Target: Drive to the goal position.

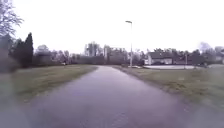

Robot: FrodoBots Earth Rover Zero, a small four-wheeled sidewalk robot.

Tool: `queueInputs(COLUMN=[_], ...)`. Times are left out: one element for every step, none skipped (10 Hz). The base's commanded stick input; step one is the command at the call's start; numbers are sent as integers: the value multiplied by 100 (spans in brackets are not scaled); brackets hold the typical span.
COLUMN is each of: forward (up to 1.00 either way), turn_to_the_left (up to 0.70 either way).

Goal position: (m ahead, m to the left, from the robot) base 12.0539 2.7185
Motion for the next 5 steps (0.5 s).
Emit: queueInputs(forward=[100,100,100,100,100], turn_to_the_left=[0,0,0,0,0])
